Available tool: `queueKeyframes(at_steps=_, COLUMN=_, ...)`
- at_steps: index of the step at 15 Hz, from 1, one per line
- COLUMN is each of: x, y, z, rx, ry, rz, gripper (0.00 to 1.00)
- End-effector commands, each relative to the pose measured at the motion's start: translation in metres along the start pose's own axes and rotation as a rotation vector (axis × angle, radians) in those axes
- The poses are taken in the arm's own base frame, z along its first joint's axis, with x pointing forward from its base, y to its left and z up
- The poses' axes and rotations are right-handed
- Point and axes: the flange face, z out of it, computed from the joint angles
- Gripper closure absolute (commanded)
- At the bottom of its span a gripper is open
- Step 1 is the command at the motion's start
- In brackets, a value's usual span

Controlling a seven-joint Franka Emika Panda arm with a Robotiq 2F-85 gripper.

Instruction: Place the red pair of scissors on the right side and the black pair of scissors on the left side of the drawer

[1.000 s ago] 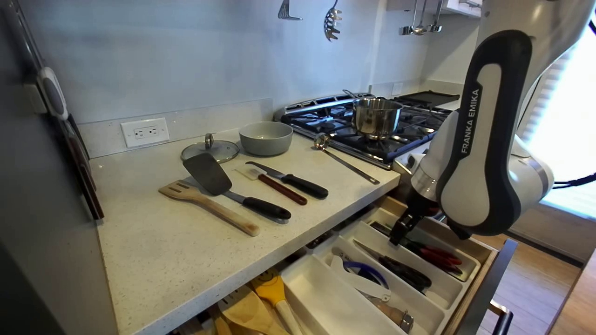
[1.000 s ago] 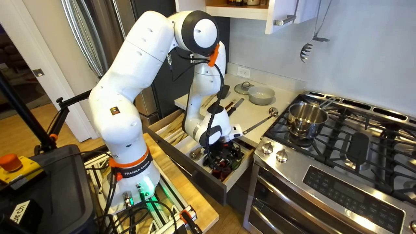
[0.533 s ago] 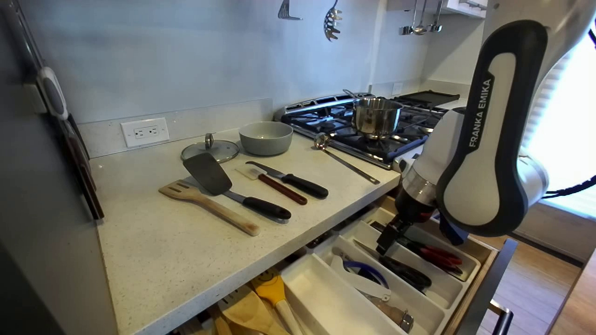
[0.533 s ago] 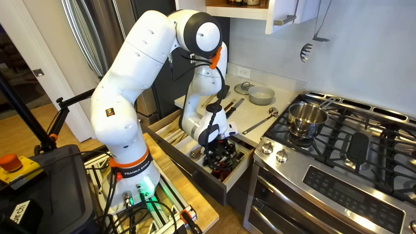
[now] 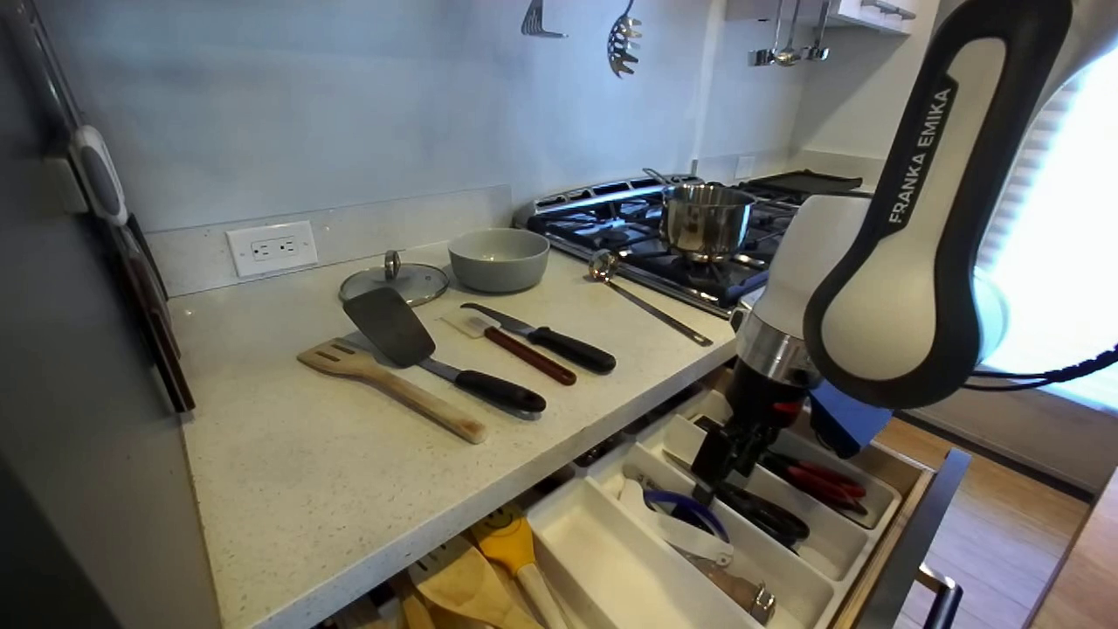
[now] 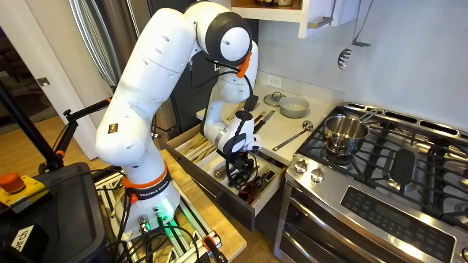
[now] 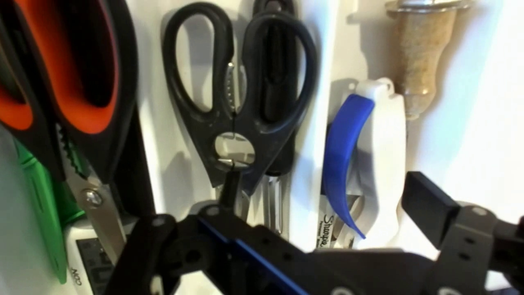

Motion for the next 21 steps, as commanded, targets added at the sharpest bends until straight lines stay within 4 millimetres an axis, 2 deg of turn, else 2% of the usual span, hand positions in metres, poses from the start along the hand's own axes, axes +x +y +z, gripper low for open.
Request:
queueKeyframes(at_steps=1, x=-0.001, y=-0.01, z=-0.007, rx=0.012, ry=-0.063, rz=0.073, gripper=0.0)
queueKeyframes(at_steps=7, x=0.002, y=-0.028, z=0.001, rx=0.051, ry=-0.107, rz=0.121, gripper=0.0)
queueKeyframes(at_steps=13, x=-0.003, y=-0.018, z=0.006, rx=0.038, ry=-0.175, rz=0.197, gripper=0.0)
queueKeyframes(at_steps=21, x=-0.005, y=-0.014, z=0.02, rx=0.05, ry=-0.196, rz=0.203, gripper=0.0)
